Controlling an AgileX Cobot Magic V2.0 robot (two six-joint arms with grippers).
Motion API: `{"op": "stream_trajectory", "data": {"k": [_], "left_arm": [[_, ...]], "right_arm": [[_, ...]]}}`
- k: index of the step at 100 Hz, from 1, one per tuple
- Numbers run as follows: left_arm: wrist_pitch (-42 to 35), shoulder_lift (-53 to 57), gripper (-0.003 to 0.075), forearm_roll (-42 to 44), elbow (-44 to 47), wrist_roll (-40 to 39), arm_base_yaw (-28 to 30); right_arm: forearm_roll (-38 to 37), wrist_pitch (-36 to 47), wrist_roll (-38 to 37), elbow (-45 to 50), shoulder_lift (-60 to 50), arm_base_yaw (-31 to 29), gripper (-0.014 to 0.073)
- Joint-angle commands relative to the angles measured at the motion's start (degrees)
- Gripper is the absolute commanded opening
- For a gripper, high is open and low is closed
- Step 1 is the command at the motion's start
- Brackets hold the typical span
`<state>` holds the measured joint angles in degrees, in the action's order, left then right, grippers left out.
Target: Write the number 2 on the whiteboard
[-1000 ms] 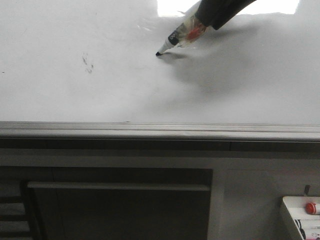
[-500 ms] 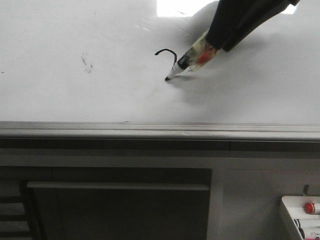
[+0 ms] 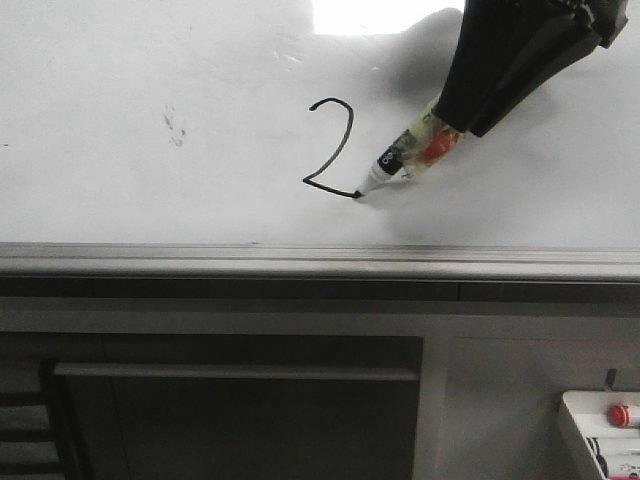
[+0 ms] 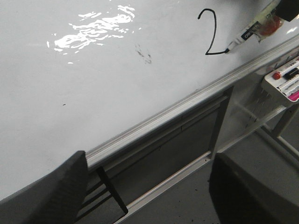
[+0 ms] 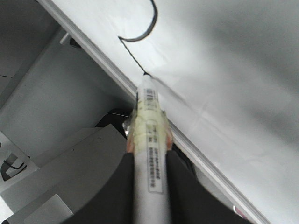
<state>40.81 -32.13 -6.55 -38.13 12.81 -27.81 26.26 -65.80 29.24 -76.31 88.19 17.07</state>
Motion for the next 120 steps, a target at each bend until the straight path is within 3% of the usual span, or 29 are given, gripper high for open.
{"op": "stream_trajectory", "data": {"k": [1,22,37,49,69,87,120], "left_arm": [[-4.46,-0.06,0.0502,-0.5,-1.58,-0.47,0.15],[-3.39,-0.17,0.0502,-0.5,-1.97,0.53,0.15],[4.63,-2.36,0.0502,-3.22,-5.5,6.28,0.15],[9.4,-6.38,0.0502,-9.44,-7.97,17.7,0.15],[9.7,-14.33,0.0502,-23.16,-10.46,34.12,0.15],[9.7,-21.51,0.0502,-30.72,-13.46,45.03,-0.8],[4.85,-30.37,0.0502,-32.03,-18.1,47.0,-8.81]], "right_arm": [[-1.74,4.69,-0.32,-1.15,-2.14,0.02,0.0035],[4.5,1.6,2.75,-2.34,-3.83,0.94,0.0035],[8.04,-2.19,5.45,-2.91,-8.02,0.94,0.0035],[8.04,-4.93,9.66,-2.91,-11.84,1.39,0.0035],[8.37,-7.47,21.64,-2.7,-16.21,6.81,0.0035],[8.64,-5.69,23.64,-2.7,-15.43,13.21,0.0035],[8.53,-1.81,25.05,-2.7,-12.64,16.29,0.0035]]}}
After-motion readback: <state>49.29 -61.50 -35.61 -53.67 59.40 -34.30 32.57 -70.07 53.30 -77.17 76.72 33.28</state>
